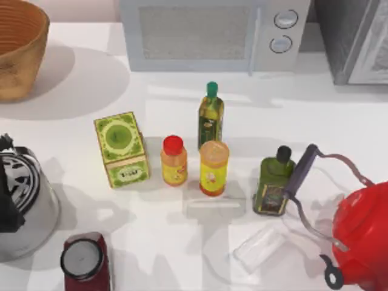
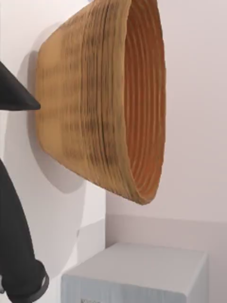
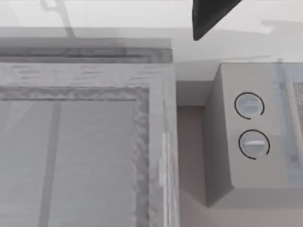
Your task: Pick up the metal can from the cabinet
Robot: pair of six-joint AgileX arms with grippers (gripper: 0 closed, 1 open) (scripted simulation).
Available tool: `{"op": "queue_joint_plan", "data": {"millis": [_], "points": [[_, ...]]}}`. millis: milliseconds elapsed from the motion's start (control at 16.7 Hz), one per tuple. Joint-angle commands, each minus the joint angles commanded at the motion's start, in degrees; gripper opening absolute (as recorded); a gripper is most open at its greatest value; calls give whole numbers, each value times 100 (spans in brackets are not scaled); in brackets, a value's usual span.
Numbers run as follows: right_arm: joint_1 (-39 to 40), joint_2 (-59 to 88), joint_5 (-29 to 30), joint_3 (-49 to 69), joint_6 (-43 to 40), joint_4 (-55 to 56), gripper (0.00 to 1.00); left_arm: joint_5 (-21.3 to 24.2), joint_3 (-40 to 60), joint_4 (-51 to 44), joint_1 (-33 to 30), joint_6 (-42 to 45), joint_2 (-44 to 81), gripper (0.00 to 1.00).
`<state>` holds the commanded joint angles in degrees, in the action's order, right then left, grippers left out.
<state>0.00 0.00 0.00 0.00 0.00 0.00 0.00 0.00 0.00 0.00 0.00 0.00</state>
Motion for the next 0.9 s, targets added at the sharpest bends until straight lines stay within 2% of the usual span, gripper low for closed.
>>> {"op": "queue_joint_plan", "data": {"millis": [240,420,900], "points": [[15,147,34,186,2,-35,100,0,0,0,0,0,0,100],[88,737,140,911,12,-203,100,0,0,0,0,0,0,100],[509,3699,561,4681,52,-1154,100,0,0,0,0,0,0,100]]}}
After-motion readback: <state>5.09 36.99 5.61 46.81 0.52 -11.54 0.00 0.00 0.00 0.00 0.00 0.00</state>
